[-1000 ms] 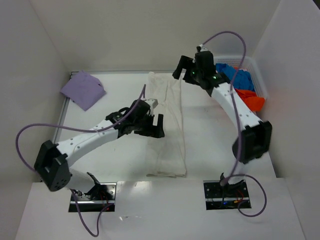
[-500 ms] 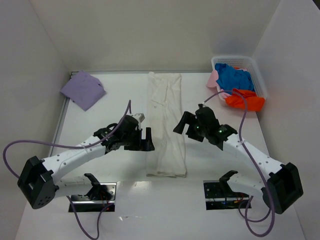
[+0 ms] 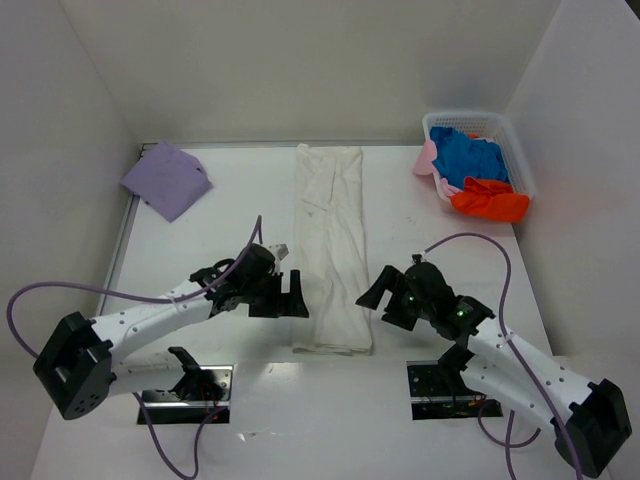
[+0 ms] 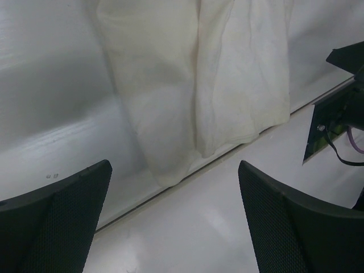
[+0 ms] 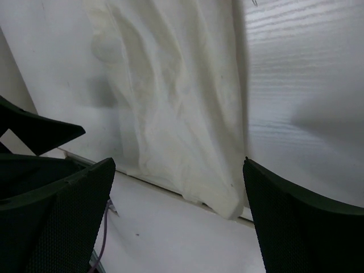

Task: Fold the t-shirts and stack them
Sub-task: Grab the bottom of the folded rectangular tshirt with both arms

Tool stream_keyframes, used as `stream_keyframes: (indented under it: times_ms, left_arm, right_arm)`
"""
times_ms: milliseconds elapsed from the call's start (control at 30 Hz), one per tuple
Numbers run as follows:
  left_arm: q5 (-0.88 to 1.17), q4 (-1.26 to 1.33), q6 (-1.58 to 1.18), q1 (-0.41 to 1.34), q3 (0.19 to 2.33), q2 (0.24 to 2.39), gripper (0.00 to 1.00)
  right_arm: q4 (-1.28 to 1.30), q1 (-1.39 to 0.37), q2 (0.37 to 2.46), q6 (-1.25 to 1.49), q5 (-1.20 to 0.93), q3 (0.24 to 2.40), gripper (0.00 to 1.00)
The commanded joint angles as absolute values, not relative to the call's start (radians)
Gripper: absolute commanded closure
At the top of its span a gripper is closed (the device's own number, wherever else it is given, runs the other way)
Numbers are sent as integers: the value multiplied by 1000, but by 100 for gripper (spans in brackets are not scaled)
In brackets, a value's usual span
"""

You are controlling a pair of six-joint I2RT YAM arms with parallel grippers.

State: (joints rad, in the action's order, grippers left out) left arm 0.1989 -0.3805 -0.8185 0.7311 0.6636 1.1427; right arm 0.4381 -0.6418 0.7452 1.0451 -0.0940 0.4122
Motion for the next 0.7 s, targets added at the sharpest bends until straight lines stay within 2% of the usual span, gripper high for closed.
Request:
stream_keyframes:
  times_ms: [0, 167, 367, 667]
  left_arm:
    - [249, -344, -833, 745, 658, 1205, 0]
    - [249, -354, -805, 755, 678, 1281, 0]
    - [239, -345, -815, 765, 678, 1290, 0]
    - [273, -354, -785, 765, 698, 1342, 0]
  right_arm:
    - [482, -650, 696, 1107, -126, 379, 3]
    - [509, -650, 698, 1088, -126, 356, 4]
    - [537, -650, 807, 1046, -117, 393, 6]
    - [508, -660, 888, 1015, -143, 402, 17]
